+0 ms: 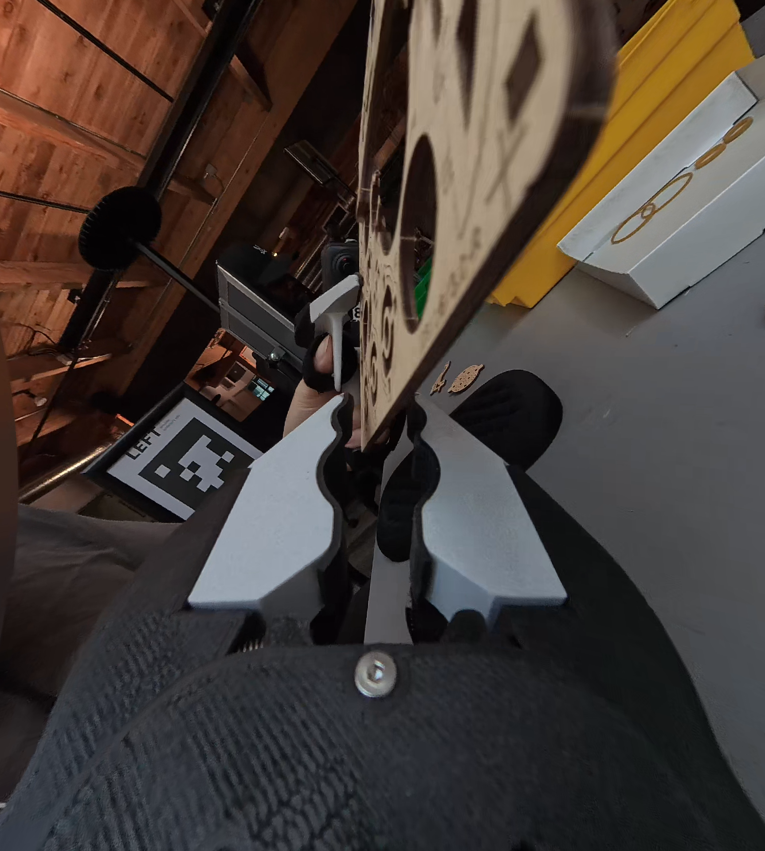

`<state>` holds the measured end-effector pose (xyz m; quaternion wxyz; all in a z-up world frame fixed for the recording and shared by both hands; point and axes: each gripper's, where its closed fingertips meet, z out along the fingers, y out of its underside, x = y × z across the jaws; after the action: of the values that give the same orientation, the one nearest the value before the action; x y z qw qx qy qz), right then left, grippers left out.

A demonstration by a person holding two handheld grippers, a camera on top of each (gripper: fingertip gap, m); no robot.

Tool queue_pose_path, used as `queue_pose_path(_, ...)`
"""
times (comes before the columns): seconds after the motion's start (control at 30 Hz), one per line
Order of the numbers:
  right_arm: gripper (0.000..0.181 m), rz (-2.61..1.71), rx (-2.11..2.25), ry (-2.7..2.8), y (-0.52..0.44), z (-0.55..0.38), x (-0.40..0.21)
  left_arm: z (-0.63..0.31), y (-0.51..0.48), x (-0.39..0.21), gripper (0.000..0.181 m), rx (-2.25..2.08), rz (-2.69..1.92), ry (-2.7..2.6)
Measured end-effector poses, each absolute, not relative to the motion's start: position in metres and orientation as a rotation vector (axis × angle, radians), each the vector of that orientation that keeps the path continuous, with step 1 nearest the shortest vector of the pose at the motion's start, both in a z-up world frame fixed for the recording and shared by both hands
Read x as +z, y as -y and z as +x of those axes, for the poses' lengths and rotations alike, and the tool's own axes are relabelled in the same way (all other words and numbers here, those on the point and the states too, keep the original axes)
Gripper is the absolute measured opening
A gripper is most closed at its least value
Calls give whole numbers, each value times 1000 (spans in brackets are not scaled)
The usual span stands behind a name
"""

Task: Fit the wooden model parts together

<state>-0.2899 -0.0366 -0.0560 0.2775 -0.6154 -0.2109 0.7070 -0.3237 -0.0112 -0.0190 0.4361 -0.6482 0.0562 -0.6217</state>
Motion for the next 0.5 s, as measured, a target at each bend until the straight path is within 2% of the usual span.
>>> queue_pose_path(0.03,8,-1627,1923,574,40,-291,-53,-323,12,-21,0,-1540,-1616,-139)
queue_pose_path(0.07,2,-1618,1936,579,41,-291,-52,-324,13,-21,0,-1536,-1613,-137)
queue_pose_path(0.27,1,-1580,2013,606,54,-296,-53,-327,28,-18,1,-1525,-1560,-211)
queue_pose_path(0.33,1,-1564,2013,615,58,-300,-53,-326,35,-24,8,-1522,-1583,-243)
queue_pose_path(0.5,1,-1560,2048,621,61,-306,-53,-311,58,-42,10,-1568,-1659,-345)
